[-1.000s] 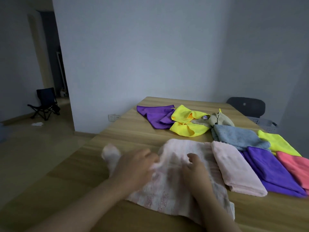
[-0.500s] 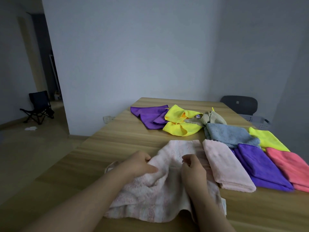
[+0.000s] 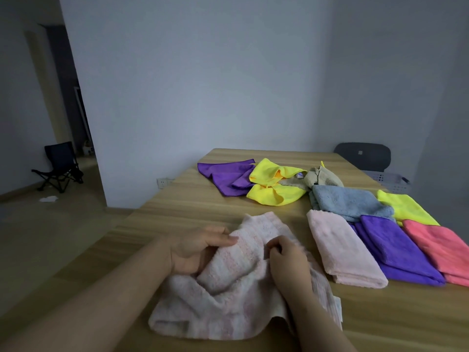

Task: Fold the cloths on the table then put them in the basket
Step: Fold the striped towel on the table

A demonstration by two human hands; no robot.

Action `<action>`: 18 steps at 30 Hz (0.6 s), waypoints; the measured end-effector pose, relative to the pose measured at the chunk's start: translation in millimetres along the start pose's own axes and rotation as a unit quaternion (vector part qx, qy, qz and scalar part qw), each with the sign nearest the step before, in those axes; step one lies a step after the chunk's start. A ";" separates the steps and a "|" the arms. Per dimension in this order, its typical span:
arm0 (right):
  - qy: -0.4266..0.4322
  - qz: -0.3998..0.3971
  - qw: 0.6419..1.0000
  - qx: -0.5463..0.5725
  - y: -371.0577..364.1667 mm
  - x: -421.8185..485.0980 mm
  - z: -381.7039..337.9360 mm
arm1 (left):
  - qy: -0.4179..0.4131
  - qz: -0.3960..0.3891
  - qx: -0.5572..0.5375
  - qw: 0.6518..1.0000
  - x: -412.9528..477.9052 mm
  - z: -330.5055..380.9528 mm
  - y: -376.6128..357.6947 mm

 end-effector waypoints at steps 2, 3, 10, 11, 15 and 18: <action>0.004 0.002 1.000 -0.002 0.4 -0.7 -1.3 | 0.001 -0.005 0.024 1.000 2.3 -2.6 -3.3; 0.004 0.002 1.000 -0.004 0.8 -0.9 -1.6 | 0.000 0.003 0.032 0.999 3.6 -2.8 -2.9; 0.010 -0.005 1.000 0.002 -0.2 -1.0 -0.3 | -0.043 0.164 0.233 0.958 -2.7 13.9 19.2; 0.012 -0.007 1.000 0.001 -0.6 -0.9 -0.4 | -0.057 0.175 0.270 0.945 -5.0 18.4 20.9; 0.022 -0.009 1.000 -0.009 -0.1 -1.5 -0.6 | -0.166 0.292 0.438 0.834 -14.6 37.1 35.8; 0.030 -0.005 0.999 -0.029 1.3 -1.9 -0.6 | -0.295 0.480 0.561 0.607 -26.3 40.9 48.1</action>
Point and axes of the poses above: each hand's wrist, its own x-axis towards the middle knuckle, its own y-axis out of the back of the hand, z = x × y, the point moved 1 cm from there along x, towards the middle knuckle, and after that the axes turned 5 degrees about y, right-handed, at the moved point
